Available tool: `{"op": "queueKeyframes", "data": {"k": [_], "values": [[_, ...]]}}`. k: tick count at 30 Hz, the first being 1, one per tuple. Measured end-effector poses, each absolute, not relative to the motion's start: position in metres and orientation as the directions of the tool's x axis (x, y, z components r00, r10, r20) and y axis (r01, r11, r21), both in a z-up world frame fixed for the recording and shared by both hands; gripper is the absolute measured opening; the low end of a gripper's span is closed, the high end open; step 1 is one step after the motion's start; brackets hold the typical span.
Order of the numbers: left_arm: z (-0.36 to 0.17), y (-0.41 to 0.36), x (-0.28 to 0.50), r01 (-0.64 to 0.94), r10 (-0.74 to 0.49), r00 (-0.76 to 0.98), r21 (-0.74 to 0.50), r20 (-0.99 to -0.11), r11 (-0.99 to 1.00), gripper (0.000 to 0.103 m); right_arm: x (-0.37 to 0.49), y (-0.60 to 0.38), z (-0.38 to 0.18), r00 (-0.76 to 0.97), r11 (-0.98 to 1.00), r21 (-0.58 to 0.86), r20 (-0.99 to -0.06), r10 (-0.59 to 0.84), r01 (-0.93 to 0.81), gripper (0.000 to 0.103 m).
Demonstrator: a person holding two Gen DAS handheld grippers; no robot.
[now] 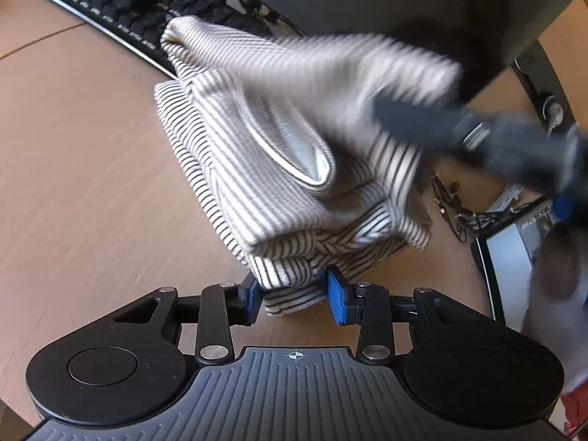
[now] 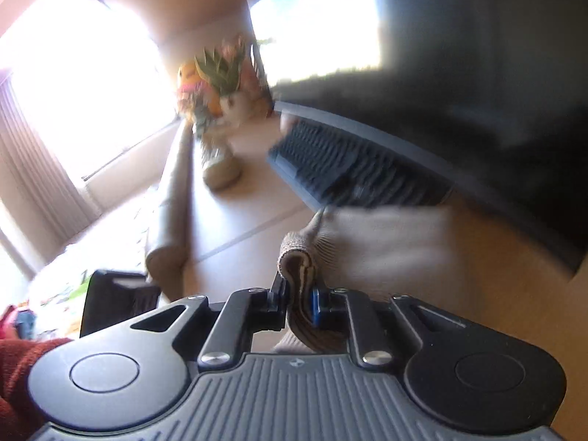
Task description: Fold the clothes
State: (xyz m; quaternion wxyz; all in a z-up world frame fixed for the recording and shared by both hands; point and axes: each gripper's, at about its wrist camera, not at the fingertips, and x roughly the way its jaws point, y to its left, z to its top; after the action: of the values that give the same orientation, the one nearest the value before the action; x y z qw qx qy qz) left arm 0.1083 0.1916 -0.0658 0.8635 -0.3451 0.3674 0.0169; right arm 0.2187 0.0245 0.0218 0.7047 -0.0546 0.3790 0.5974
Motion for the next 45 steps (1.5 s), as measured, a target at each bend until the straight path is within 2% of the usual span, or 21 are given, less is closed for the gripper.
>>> {"op": "queueKeyframes", "data": {"k": [2,6,10,13,15,20,23,25,29,30,33,35,40,42,45], "values": [[-0.067,0.191,0.109,-0.279,-0.229,0.731,-0.589,-0.642,0.758,0.04,0.218,0.027,0.002,-0.041,0.291,0.41,-0.635,0.771,-0.865,0.013],[-0.068,0.19,0.107,-0.281,-0.229,0.735,-0.595,-0.638,0.753,0.041,0.225,0.023,-0.025,-0.095,0.315,0.492,-0.644,0.759,-0.812,0.013],[-0.067,0.192,0.104,-0.29,-0.225,0.727,-0.588,-0.648,0.755,0.042,0.225,0.032,-0.029,-0.107,0.31,0.488,-0.654,0.749,-0.816,0.013],[-0.059,0.204,0.088,-0.302,-0.21,0.714,-0.565,-0.668,0.768,0.053,0.219,0.035,-0.034,-0.091,0.307,0.459,-0.662,0.744,-0.834,0.012],[-0.05,0.216,0.072,-0.313,-0.189,0.716,-0.551,-0.672,0.774,0.054,0.214,0.037,-0.038,-0.079,0.304,0.438,-0.667,0.741,-0.846,0.011],[-0.019,0.263,0.039,-0.369,-0.091,0.79,-0.589,-0.607,0.719,0.054,0.183,0.034,-0.037,0.037,0.272,0.251,-0.668,0.743,-0.929,0.011],[-0.002,0.265,0.06,-0.293,-0.116,0.838,-0.619,-0.533,0.729,0.057,0.161,0.033,-0.036,0.109,0.252,0.124,-0.663,0.74,-0.96,0.012],[-0.006,0.255,0.091,-0.256,-0.157,0.838,-0.629,-0.523,0.734,0.058,0.148,0.034,-0.034,0.146,0.241,0.054,-0.659,0.738,-0.969,0.019],[-0.038,0.245,0.131,-0.26,-0.214,0.778,-0.613,-0.59,0.747,0.055,0.13,0.026,-0.021,0.184,0.212,-0.034,-0.641,0.745,-0.977,0.071],[-0.04,0.245,0.131,-0.25,-0.215,0.782,-0.61,-0.585,0.752,0.055,0.131,0.017,-0.014,0.189,0.219,-0.03,-0.63,0.753,-0.975,0.078],[-0.042,0.251,0.129,-0.241,-0.231,0.785,-0.627,-0.574,0.741,0.054,0.148,-0.013,0.001,0.264,0.338,0.019,-0.582,0.769,-0.941,0.088],[-0.044,0.253,0.128,-0.235,-0.236,0.787,-0.631,-0.57,0.739,0.051,0.168,-0.032,0.002,0.337,0.463,0.1,-0.554,0.761,-0.881,0.089],[-0.04,0.249,0.129,-0.217,-0.237,0.784,-0.611,-0.574,0.761,0.051,0.243,-0.056,-0.05,0.349,0.682,0.461,-0.615,0.707,-0.568,0.088],[-0.038,0.249,0.129,-0.207,-0.24,0.778,-0.598,-0.58,0.774,0.051,0.251,-0.052,-0.047,0.331,0.665,0.503,-0.6,0.728,-0.552,0.065],[-0.04,0.252,0.13,-0.211,-0.241,0.774,-0.598,-0.585,0.774,0.051,0.253,-0.041,-0.037,0.308,0.631,0.508,-0.581,0.754,-0.586,0.06]]}}
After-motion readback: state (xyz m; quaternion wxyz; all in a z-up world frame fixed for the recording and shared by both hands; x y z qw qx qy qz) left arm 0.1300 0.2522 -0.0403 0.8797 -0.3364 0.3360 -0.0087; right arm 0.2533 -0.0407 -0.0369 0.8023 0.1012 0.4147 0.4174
